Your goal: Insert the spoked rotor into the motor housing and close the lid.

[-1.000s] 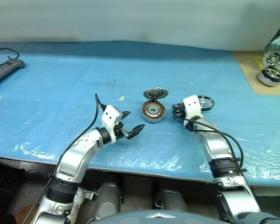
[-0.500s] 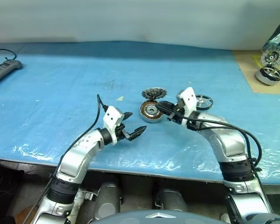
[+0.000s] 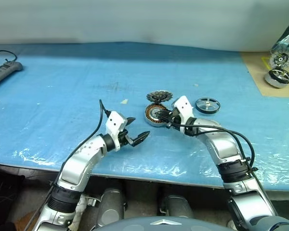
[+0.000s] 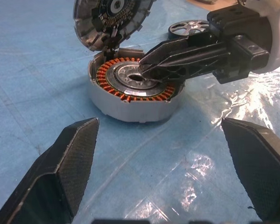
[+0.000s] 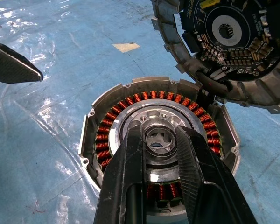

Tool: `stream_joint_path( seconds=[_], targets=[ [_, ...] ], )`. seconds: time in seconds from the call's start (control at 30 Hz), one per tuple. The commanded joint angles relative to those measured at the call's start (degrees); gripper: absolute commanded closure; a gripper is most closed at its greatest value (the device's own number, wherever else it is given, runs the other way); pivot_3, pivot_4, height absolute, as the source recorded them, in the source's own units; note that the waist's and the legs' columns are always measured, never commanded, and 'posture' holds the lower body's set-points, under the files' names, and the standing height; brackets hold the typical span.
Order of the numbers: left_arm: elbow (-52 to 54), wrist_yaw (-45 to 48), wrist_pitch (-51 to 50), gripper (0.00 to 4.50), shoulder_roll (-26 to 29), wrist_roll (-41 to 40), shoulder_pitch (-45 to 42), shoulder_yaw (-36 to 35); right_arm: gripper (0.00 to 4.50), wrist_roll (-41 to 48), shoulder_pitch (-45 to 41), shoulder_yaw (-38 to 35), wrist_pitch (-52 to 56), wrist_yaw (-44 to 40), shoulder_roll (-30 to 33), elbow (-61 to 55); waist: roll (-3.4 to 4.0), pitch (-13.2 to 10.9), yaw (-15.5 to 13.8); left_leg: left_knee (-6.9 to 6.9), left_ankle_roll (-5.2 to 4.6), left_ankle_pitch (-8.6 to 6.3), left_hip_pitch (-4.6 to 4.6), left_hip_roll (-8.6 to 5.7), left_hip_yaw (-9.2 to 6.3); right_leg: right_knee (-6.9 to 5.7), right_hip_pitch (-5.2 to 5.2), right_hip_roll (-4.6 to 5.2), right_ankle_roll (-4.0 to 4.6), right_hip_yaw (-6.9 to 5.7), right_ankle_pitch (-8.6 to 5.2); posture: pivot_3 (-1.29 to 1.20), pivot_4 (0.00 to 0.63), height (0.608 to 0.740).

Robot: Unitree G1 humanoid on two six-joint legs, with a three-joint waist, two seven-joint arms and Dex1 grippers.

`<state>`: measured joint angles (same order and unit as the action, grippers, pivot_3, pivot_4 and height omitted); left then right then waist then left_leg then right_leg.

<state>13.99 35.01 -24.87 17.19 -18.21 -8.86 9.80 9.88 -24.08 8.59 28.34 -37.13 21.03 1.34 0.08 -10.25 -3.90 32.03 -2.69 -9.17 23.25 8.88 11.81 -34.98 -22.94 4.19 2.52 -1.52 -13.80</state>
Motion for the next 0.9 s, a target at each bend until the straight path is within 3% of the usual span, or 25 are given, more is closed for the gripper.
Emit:
stream_joint_path(
  seconds=[0.03, 0.9],
  targets=[
    [2.2, 0.0, 1.1, 0.00, 0.0, 0.4, -0.1, 0.5, 3.94, 0.2, -1.4, -0.4, -1.0, 0.1, -0.8, -0.7, 0.00, 0.0, 0.0, 0.01, 0.00, 0.00, 0.00, 0.00, 0.00, 0.00, 0.01, 0.00, 0.00, 0.00, 0.00, 0.00, 0.150, 0.740],
    [1.1, 0.3, 1.6, 0.00, -0.1, 1.5, 0.1, 1.4, 3.94, -2.3, -1.5, 1.2, -2.3, 1.0, -2.4, 3.0, 0.00, 0.0, 0.0, 0.13, 0.00, 0.00, -0.05, 0.02, -0.01, -0.13, 0.05, 0.00, 0.00, 0.00, 0.00, 0.00, 0.150, 0.740]
  ],
)
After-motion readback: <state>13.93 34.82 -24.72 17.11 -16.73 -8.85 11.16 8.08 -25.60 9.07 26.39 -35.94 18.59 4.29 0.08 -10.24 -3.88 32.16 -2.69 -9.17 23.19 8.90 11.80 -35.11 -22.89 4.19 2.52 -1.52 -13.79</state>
